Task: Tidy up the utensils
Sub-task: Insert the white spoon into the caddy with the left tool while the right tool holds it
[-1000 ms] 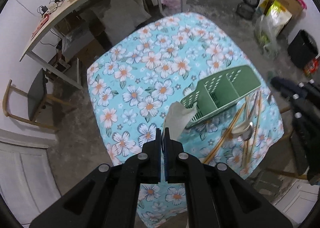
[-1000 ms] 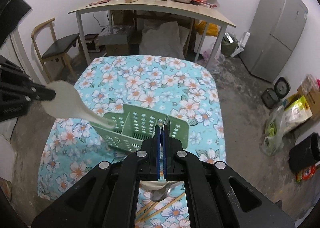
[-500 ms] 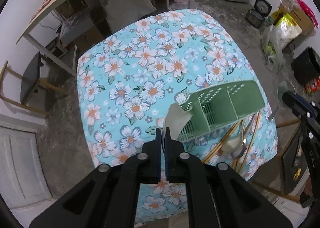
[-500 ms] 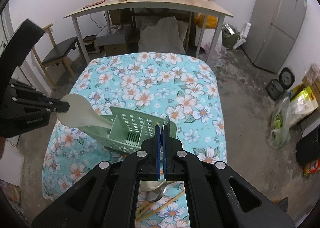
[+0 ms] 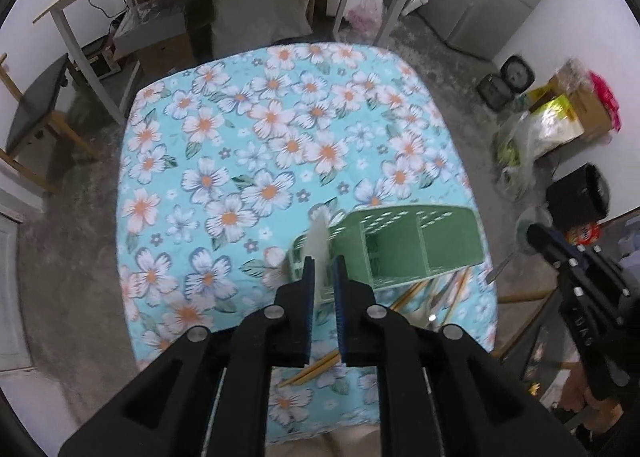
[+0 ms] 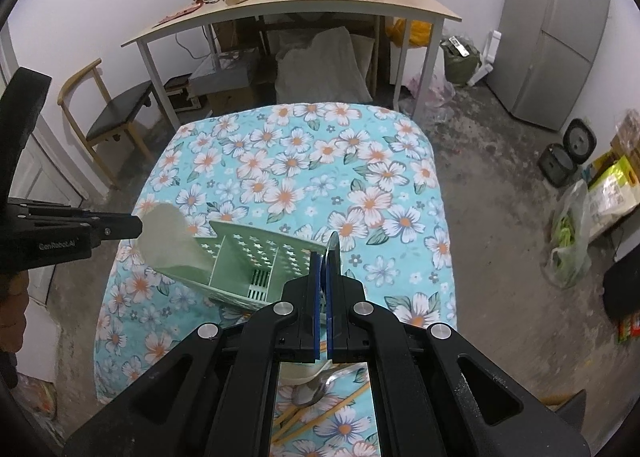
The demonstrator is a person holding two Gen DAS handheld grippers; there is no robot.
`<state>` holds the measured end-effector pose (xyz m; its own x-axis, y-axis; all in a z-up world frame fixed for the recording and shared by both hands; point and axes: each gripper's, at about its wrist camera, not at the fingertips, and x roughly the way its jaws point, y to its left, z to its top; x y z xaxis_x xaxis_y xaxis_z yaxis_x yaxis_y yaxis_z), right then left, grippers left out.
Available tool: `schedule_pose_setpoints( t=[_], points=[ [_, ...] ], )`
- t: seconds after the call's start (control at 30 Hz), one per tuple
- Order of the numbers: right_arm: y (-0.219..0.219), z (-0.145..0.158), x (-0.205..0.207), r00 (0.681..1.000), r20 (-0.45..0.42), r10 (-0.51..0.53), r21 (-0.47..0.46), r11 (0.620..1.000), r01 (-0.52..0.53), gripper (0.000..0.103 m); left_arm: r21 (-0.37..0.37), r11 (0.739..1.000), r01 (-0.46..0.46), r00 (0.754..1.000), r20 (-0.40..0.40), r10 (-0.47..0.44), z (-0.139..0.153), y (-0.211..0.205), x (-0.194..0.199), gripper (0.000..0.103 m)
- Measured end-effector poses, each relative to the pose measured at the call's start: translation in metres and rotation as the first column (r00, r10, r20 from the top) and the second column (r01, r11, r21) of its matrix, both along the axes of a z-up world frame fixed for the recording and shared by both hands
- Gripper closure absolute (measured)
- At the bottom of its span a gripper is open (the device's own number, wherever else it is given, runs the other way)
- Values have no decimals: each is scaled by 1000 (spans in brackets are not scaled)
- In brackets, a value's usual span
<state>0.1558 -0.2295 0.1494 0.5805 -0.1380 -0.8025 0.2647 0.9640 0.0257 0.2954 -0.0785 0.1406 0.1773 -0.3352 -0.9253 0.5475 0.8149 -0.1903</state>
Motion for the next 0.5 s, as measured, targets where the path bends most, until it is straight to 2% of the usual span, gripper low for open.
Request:
schedule_pose_setpoints(
  t=[0.1, 0.27, 0.43, 0.5],
  points=[
    [-3, 3, -3, 1000, 5, -6, 7, 1000, 6, 103, -35, 999, 5, 1000, -5, -5, 2, -1, -3, 86],
    [-8, 13, -8, 999, 27, -26, 29, 999, 25, 103, -60, 998, 6, 1000, -6, -7, 3, 2, -7, 84],
    [-13, 33, -13, 996, 73, -53, 58, 997, 48, 103, -86, 996, 0, 1000, 0, 0, 6, 9, -13, 73],
    [-16, 40, -14, 994, 90, -63, 80, 995, 56, 103, -90, 996, -4, 1000, -1, 4, 5, 12, -15, 71]
  ],
)
